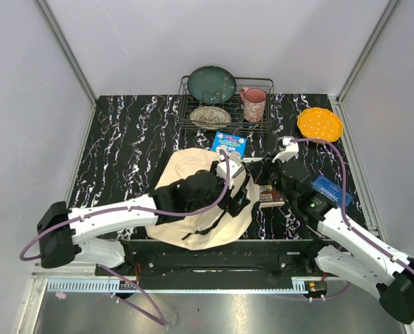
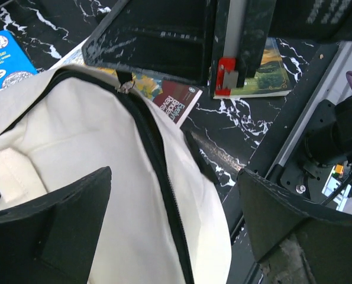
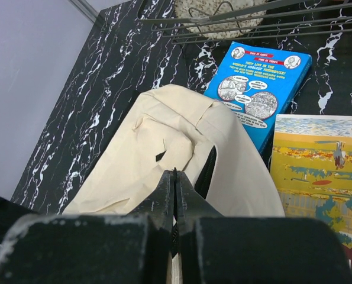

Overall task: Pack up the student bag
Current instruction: Unzip the student bag at the center of the board.

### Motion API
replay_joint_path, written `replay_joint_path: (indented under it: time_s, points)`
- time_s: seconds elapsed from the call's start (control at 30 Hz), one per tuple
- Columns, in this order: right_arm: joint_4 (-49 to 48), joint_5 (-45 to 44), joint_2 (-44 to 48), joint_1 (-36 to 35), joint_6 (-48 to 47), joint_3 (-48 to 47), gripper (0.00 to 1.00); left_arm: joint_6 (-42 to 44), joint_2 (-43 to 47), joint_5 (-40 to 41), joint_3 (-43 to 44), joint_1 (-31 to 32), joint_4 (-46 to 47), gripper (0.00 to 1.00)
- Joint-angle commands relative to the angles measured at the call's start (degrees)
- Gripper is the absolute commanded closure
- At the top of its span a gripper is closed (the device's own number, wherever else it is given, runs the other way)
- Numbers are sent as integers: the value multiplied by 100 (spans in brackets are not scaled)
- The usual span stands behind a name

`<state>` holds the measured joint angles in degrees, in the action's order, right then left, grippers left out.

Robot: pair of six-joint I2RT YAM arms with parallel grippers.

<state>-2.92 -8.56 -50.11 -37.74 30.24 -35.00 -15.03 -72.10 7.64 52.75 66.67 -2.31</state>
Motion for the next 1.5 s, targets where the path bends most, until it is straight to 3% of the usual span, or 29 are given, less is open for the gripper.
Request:
replay_joint_path:
  time_s: [0.0, 0.27, 0.53, 0.97, 1.33, 1.47]
  points:
    - [-156, 100, 194, -32, -27, -33, 100, 79, -348, -18, 490, -5, 284, 11]
    - [-60, 65, 352, -32, -71, -24, 100, -44, -314, 115, 350, -163, 494, 22]
    - [-33, 56, 396, -32, -88, -15, 100, -334, -296, -342, 104, -576, 688, 38]
    - [-42, 47, 353, -32, -80, -24, 100, -493, -454, -711, 24, -594, 1084, 30]
    - [-86, 91, 440, -32, -115, -7, 100, -536, -797, -535, 262, -594, 828, 44]
    - [-60, 82, 449, -32, -106, 2, 100, -554, -771, -474, 218, -594, 855, 55]
